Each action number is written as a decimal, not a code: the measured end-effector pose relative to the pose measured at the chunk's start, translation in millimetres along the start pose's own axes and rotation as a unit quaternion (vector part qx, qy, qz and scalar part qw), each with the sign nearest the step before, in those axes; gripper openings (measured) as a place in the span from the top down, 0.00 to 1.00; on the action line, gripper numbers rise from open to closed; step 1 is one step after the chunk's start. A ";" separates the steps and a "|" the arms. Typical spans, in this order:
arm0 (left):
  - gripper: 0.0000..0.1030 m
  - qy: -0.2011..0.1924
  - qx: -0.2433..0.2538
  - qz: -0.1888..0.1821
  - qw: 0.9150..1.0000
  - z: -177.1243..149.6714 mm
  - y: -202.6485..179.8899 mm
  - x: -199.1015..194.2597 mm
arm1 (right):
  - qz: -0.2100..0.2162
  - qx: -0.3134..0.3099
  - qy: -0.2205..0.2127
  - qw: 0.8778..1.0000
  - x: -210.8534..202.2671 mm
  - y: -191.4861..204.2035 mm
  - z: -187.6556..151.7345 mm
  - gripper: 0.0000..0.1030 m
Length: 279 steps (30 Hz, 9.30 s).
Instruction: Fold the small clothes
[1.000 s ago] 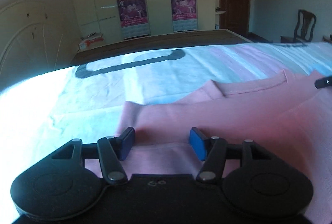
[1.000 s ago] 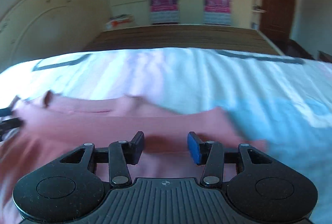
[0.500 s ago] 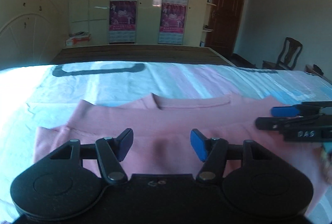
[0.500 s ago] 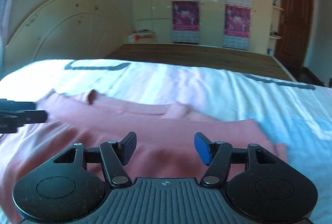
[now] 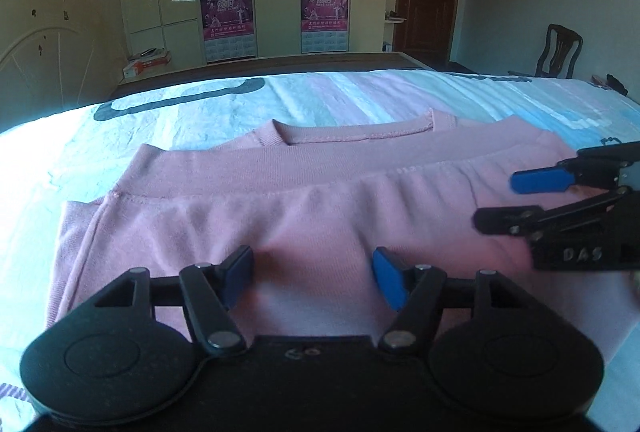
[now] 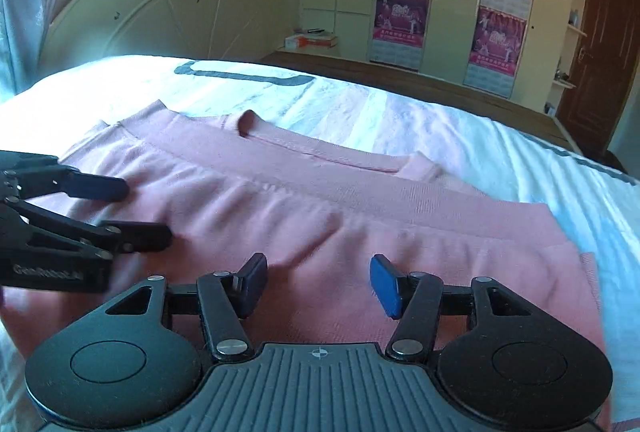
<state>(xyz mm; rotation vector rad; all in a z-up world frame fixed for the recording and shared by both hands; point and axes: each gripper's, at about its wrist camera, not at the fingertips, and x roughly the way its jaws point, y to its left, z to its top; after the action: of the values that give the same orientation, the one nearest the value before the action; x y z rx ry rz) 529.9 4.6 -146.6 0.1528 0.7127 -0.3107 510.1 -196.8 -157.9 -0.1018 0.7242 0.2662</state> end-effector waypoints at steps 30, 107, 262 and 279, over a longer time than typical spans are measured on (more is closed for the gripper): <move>0.28 0.022 -0.012 -0.008 1.000 -20.4 -33.4 -32.7 | 0.005 0.018 -0.002 1.000 -57.8 23.9 -32.6 0.58; 0.59 0.001 -0.337 0.031 0.941 -128.3 63.9 -147.0 | -0.017 0.124 0.008 0.992 -165.9 -45.6 -98.6 0.71; 0.58 0.049 -0.030 -0.061 0.996 91.4 -112.7 59.0 | -0.045 0.136 0.031 0.989 -42.9 -173.9 15.1 0.91; 0.47 0.046 -0.048 -0.056 0.996 41.2 -132.0 -0.2 | -0.011 0.035 0.039 0.999 -92.2 -115.2 -44.6 0.74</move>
<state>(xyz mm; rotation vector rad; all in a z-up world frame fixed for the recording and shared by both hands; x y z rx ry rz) 511.6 -129.9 -119.9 0.0371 0.8281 -0.3770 447.1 -334.7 -129.7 -0.0534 0.8089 0.2173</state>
